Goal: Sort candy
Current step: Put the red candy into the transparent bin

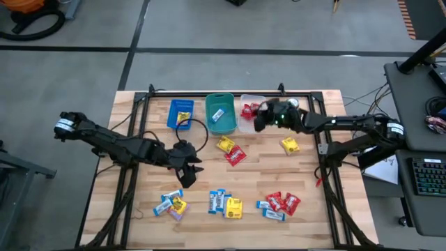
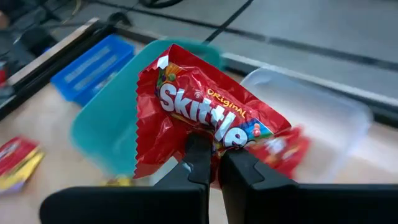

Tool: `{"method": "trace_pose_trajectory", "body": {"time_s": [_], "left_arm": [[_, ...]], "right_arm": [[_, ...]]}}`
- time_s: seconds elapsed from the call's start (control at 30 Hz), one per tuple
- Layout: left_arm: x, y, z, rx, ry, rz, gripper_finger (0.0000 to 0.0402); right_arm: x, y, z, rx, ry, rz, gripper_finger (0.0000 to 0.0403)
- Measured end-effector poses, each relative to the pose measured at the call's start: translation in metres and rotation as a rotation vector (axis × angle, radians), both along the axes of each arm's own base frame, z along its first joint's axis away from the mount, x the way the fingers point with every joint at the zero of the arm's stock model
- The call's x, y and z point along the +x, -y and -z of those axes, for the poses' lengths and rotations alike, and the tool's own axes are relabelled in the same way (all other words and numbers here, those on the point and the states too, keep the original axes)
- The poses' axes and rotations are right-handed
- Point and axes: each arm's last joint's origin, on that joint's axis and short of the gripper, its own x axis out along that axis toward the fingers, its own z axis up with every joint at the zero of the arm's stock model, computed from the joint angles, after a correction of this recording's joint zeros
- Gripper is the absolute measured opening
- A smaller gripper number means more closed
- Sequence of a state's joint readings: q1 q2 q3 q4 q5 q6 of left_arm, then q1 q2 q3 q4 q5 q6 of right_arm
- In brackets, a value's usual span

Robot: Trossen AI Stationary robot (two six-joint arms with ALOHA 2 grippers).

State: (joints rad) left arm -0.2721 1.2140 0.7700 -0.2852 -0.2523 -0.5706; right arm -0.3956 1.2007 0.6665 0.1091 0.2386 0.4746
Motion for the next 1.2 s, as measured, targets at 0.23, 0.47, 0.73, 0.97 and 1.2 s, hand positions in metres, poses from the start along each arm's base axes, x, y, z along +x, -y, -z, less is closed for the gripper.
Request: {"method": "trace_pose_trajectory", "body": {"time_s": [0.23, 0.47, 0.73, 0.97, 1.2], "left_arm": [[0.0, 0.001, 0.0, 0.011, 0.005, -0.012, 0.0153], [0.0, 0.0, 0.0, 0.038, 0.012, -0.042, 0.0153], [0.0, 0.0, 0.0, 0.042, 0.01, -0.039, 0.0152], [-0.001, 0.0, 0.0, 0.048, 0.001, -0.037, 0.0153], [-0.005, -0.001, 0.005, 0.04, -0.057, -0.057, 0.0153]], "right_arm": [[-0.006, 0.026, 0.0, -0.001, -0.01, 0.092, 0.0012], [0.014, 0.043, 0.023, 0.039, -0.1, 0.106, 0.0012], [0.029, 0.05, 0.034, 0.107, -0.157, 0.088, 0.0067], [0.029, 0.05, 0.028, 0.129, -0.188, 0.092, 0.0152], [0.026, 0.038, 0.0, 0.128, -0.086, 0.0, 0.0202]]}}
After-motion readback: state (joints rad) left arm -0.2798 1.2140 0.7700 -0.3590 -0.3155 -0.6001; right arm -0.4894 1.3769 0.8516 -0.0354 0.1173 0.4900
